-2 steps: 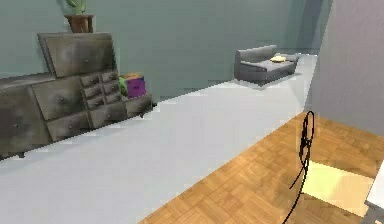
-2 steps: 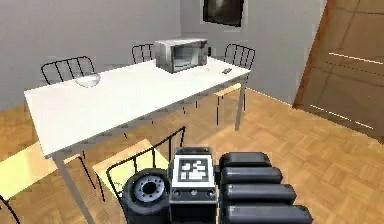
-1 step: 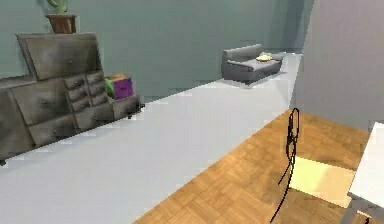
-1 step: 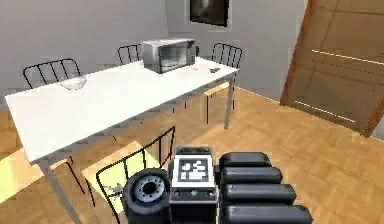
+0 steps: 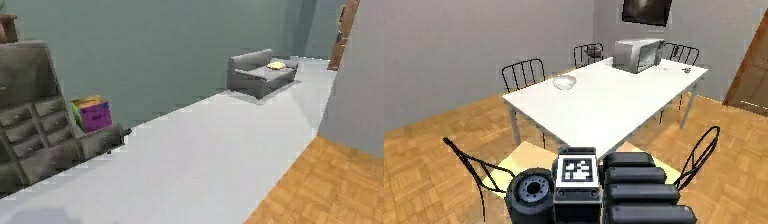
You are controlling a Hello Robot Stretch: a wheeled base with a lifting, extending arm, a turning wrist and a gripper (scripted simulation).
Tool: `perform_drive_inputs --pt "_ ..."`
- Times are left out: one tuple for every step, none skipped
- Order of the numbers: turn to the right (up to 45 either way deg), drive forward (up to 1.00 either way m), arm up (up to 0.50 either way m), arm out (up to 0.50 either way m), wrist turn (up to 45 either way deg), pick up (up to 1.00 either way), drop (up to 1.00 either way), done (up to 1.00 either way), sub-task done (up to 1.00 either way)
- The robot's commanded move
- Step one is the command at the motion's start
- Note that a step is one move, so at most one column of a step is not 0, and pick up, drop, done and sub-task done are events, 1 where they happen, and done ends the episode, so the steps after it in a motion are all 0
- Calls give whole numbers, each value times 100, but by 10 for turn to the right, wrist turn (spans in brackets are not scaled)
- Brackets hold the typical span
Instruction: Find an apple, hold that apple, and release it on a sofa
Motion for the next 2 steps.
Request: perform_drive_inputs --pt "270 0 0 0 0 0 0 0 0" --pt "0 100 0 0 0 0 0 0 0"
